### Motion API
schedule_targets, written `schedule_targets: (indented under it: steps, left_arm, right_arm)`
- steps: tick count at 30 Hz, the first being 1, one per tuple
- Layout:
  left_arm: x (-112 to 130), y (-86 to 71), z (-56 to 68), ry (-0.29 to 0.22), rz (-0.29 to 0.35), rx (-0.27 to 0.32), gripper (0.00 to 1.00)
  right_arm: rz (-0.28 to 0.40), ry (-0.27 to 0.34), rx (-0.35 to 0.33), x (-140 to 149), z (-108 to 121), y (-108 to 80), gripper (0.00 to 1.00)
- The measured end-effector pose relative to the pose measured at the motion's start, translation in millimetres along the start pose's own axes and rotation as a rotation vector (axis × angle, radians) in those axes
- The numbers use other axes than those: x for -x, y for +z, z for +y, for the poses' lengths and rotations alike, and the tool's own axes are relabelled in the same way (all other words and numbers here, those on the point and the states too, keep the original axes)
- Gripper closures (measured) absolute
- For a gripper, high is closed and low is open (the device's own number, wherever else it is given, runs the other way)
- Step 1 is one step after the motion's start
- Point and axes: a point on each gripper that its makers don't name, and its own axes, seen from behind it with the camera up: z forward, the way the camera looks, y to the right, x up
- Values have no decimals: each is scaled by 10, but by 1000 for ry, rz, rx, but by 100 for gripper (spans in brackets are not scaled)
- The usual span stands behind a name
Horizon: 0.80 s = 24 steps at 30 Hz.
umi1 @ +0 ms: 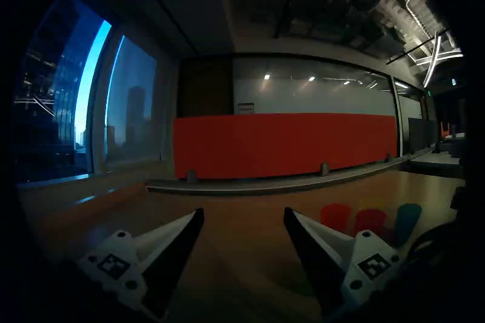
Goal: Pour water
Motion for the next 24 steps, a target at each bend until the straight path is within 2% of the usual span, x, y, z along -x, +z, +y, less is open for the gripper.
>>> schedule_targets:
  steps: [14,24]
  left_arm:
    - [222,42,-39,-13,-11,7,2]
    - [304,64,-80,-29,-22,8,2]
  right_arm:
    - [-7,4,1,26,-38,1,1]
    - [-6,11,9,8,22,-19,1]
